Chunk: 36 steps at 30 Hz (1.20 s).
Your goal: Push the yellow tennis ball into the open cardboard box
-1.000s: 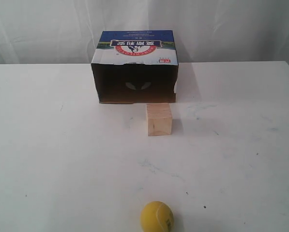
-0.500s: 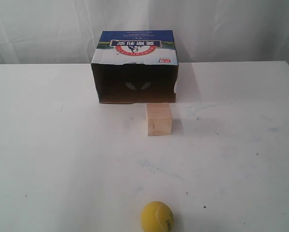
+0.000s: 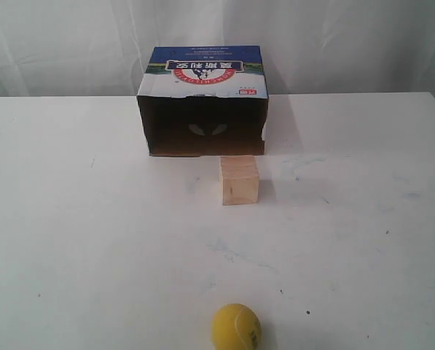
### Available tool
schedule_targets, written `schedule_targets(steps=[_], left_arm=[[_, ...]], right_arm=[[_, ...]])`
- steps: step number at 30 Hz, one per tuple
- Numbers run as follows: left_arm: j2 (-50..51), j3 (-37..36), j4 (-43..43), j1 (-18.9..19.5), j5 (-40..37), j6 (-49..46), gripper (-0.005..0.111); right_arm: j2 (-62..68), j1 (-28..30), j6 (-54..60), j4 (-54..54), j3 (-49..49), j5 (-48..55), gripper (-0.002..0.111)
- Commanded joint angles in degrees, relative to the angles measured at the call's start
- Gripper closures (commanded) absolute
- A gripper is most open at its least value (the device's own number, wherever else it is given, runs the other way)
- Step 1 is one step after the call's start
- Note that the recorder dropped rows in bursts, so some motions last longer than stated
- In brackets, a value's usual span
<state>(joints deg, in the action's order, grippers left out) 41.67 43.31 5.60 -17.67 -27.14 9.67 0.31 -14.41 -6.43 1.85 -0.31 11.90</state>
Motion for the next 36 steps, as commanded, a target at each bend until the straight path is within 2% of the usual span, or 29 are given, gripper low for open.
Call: schedule_targets(steps=[1,4,6,9,12,24,36], left_arm=[[8.7,0.4,-3.0,-9.9,9.3,3.4,0.107],[15.5,0.5,-3.0,-17.7,17.5,3.4,0.107],[20.1,1.1,-3.0,-21.6,21.4,3.4,0.107],[26.0,2.9,-3.1,-26.8,22.1,3.2,0.107],[30.9,3.9,-4.6,-30.4,21.9,3.2,0.107],[33.8,4.0,-5.6,-37.8,21.9,3.9,0.107],[39.2,4.0,-6.0,-38.5,21.3,3.7,0.107]], right_arm=[[-0.3,0.2,-0.1,0.0,0.3,-0.4,0.108],[-0.3,0.2,-0.1,0.0,0.3,-0.4,0.108],[-0.3,0.2,-0.1,0.0,0.3,-0.4,0.108],[-0.3,0.2,-0.1,0.0,0.3,-0.4,0.108],[-0.3,0.2,-0.1,0.0,0.3,-0.4,0.108],[-0.3,0.2,-0.1,0.0,0.3,-0.4,0.108],[-0.3,0.2,-0.1,0.0,0.3,-0.4,0.108]])
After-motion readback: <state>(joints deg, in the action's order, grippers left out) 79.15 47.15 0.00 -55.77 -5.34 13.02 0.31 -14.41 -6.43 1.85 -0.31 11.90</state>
